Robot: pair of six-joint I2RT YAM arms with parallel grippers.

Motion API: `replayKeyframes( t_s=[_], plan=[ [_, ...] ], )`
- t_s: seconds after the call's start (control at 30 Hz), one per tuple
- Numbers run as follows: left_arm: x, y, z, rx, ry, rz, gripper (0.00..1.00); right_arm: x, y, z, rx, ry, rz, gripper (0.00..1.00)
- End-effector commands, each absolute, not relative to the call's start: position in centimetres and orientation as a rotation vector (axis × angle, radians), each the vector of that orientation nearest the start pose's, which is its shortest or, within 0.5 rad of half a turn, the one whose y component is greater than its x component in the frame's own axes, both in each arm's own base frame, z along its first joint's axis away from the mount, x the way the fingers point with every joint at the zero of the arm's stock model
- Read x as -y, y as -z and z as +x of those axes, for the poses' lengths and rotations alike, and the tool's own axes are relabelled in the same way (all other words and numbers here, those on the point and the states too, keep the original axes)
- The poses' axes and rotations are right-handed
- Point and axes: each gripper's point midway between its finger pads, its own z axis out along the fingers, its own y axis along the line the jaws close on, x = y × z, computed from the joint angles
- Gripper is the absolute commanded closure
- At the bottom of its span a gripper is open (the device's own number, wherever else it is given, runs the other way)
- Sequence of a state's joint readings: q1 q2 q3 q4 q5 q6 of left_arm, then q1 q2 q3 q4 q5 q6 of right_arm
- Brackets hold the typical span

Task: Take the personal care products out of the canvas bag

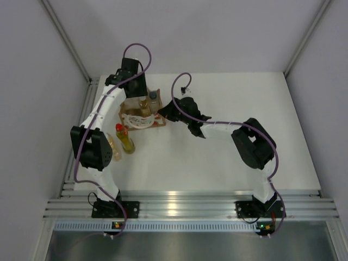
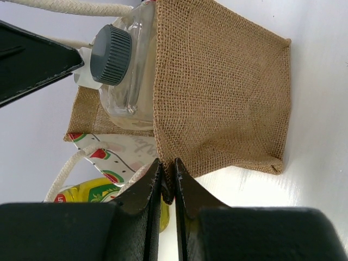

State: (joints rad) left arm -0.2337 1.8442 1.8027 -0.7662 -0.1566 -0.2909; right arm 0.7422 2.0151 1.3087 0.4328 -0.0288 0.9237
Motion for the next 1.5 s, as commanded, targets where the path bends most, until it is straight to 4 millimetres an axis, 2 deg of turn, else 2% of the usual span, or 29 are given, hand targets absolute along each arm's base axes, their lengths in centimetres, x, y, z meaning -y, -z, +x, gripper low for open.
replayKeyframes(
  t_s=[0.0, 0.07, 0.47, 0.7, 0.9, 1.27, 1.3, 1.4, 1.43, 1.47],
  plan=[
    [9.7, -22.5, 48.3, -2.321, 0.093, -0.13, 0.42, -41.3, -12.4, 40.0, -2.11, -1.079, 0.133, 1.0],
    [9.5, -22.0, 48.5, -2.328, 0.075, -0.143, 0.46, -41.3, -12.4, 40.0, -2.111, -1.077, 0.127, 1.0],
    [9.6, -21.2, 48.7, -2.343, 0.063, -0.14, 0.47, -41.3, -12.7, 40.2, -2.105, -1.081, 0.13, 1.0],
    [9.8, -20.4, 48.7, -2.371, 0.0, -0.126, 0.49, -41.2, -12.7, 40.2, -2.105, -1.08, 0.128, 1.0],
    [9.7, -19.9, 48.8, -2.388, -0.014, -0.131, 0.56, -41.2, -12.8, 40.2, -2.103, -1.08, 0.126, 1.0],
    [10.2, -19.5, 48.1, -2.42, -0.05, -0.113, 0.55, -41.4, -12.9, 40.2, -2.102, -1.083, 0.121, 1.0],
    [10.3, -19.4, 48.1, -2.421, -0.05, -0.111, 0.62, -41.3, -12.8, 40.2, -2.104, -1.082, 0.123, 1.0],
    [10.4, -19.3, 48.1, -2.425, -0.054, -0.11, 0.7, -41.4, -13.0, 40.2, -2.101, -1.084, 0.121, 1.0],
    [10.4, -19.3, 48.1, -2.427, -0.052, -0.111, 0.78, -41.5, -13.0, 40.2, -2.101, -1.085, 0.122, 1.0],
    [10.5, -19.6, 48.2, -2.421, -0.049, -0.11, 0.83, -41.4, -13.0, 40.3, -2.101, -1.084, 0.124, 1.0]
  ],
)
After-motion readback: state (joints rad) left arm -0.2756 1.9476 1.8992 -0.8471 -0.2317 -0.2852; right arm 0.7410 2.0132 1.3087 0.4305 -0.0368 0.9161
